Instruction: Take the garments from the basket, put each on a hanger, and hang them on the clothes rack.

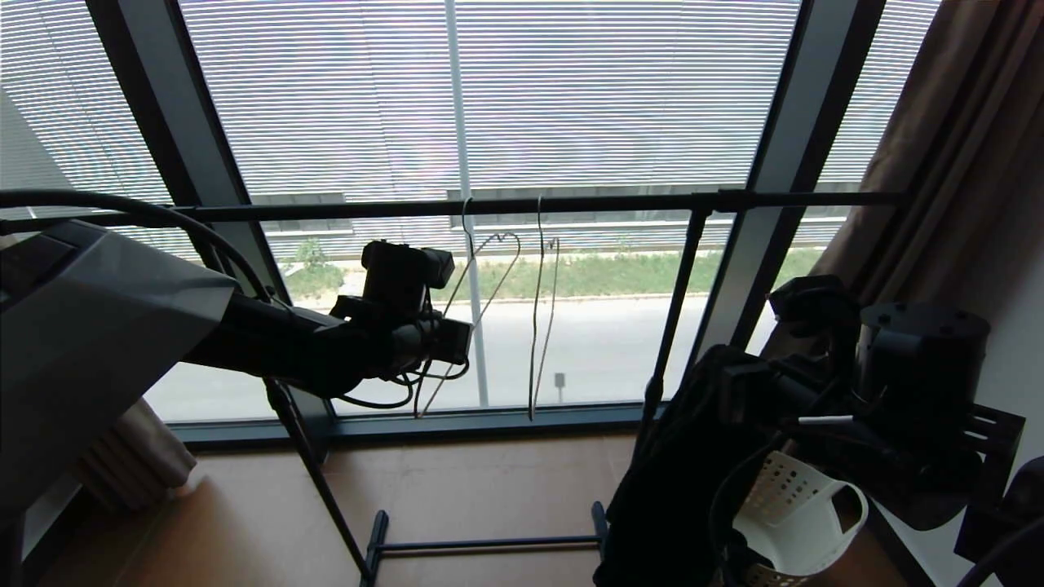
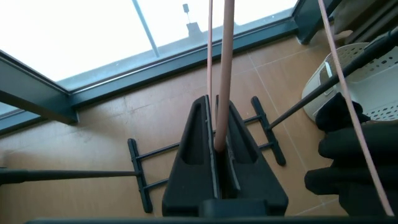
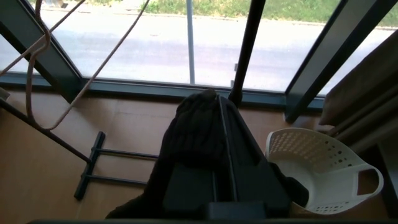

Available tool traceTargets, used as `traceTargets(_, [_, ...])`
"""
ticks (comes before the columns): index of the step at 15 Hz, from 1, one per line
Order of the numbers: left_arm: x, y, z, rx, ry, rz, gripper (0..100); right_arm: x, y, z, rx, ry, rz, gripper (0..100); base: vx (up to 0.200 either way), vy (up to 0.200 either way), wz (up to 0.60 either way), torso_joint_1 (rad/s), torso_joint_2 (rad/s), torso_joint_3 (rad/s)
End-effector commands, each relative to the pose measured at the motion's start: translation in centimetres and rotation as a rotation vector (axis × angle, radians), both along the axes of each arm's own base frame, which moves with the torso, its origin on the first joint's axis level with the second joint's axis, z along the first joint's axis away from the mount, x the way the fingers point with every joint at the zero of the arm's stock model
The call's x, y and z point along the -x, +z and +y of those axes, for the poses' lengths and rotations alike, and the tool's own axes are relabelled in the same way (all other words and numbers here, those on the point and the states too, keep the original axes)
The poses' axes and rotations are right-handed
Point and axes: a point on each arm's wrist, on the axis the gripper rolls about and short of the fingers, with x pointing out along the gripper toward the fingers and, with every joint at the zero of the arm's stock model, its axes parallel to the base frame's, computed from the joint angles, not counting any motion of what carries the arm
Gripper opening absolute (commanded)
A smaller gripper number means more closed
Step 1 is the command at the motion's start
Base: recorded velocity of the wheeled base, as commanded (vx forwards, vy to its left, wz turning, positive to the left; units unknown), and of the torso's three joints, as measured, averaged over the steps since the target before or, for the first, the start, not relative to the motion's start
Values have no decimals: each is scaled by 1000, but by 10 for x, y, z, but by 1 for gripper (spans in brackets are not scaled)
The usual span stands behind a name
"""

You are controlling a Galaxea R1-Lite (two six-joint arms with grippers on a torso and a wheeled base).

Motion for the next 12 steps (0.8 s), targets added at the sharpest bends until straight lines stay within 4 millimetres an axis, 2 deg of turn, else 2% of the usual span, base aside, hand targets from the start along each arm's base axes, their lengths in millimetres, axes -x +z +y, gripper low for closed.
traceTargets(1, [1,4,0,4,-1,-10,0,0,-2,0,4,0,4,0,0,0,0,0,0,0])
traceTargets(5, [13,28,4,23,-5,-56,0,0,-2,0,4,0,4,0,0,0,0,0,0,0])
traceTargets(9, [23,34,3,7,-29,-64,0,0,-2,0,4,0,4,0,0,0,0,0,0,0])
traceTargets(12, [37,42,10,9,-28,-69,0,0,-2,0,5,0,5,0,0,0,0,0,0,0])
